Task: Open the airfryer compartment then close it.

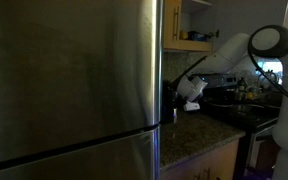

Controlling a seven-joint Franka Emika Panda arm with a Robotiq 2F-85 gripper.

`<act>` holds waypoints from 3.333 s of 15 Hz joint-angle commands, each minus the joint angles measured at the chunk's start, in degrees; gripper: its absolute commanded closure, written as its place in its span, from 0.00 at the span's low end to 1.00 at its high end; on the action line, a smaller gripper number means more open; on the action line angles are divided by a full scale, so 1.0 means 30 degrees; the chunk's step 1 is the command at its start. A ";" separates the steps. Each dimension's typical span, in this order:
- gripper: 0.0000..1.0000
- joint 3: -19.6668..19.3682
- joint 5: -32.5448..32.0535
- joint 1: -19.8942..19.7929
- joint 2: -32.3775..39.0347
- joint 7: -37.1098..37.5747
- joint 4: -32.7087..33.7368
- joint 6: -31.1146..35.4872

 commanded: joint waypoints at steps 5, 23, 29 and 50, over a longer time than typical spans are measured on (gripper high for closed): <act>0.93 -0.3713 -0.6722 0.2518 0.0413 0.4737 -0.3445 0.2029; 0.93 -1.0532 -2.1115 0.7082 -0.1695 1.7337 -0.0499 -1.2218; 0.54 -0.6913 -1.9873 0.3647 -0.1188 1.7628 -0.0435 -1.0832; 0.91 -0.6665 -2.0168 0.3568 -0.0218 1.9979 -0.1102 -0.2036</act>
